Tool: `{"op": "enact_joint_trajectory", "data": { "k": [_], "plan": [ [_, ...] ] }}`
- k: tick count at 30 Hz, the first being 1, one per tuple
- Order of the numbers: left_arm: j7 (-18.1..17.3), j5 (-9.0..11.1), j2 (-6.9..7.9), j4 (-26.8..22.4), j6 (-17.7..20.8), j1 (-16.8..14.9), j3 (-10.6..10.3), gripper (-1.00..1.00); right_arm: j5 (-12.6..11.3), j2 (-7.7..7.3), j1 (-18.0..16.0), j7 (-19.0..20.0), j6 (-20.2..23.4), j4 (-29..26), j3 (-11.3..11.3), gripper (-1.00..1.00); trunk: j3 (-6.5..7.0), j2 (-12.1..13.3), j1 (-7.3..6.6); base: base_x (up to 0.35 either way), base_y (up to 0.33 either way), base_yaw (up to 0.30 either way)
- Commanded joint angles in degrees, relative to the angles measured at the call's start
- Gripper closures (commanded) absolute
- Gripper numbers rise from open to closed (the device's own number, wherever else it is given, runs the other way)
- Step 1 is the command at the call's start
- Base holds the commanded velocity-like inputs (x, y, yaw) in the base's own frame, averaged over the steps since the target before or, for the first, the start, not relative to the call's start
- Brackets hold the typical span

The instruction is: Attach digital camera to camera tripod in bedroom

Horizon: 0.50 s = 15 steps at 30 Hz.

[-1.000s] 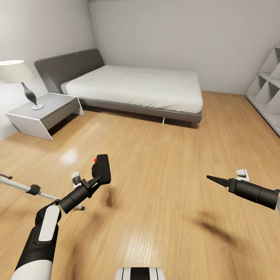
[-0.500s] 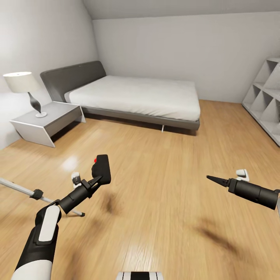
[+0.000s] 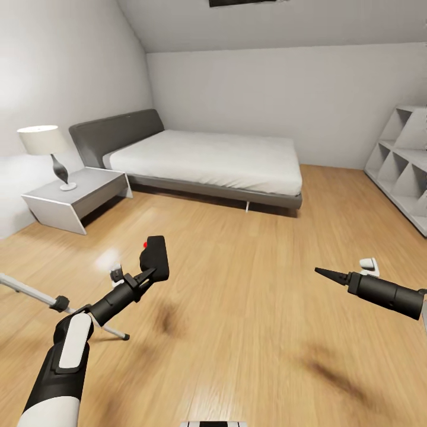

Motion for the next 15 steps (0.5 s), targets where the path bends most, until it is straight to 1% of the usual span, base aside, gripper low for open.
{"op": "enact_joint_trajectory", "data": {
  "k": [1,7,15],
  "plan": [
    [-0.37,-0.26,-0.06,0.01,0.26,-0.05,0.16,1.0,0.2,-0.01,-0.04,0.3,0.18,0.01,-0.04,-1.0,0.18,0.0,-0.03,0.0,0.0,0.0],
    [-0.35,-0.53,-0.06,0.05,0.19,-0.05,0.19,1.0,0.19,-0.04,-0.04,0.25,0.18,-0.01,0.0,-1.0,1.51,0.08,-0.19,0.0,0.0,0.0],
    [-0.44,-0.16,0.1,0.14,0.25,-0.05,0.21,1.0,0.1,0.34,-0.04,0.24,0.18,-0.08,0.27,-1.0,3.28,0.19,-0.4,0.0,0.0,0.0]
  ]
}}
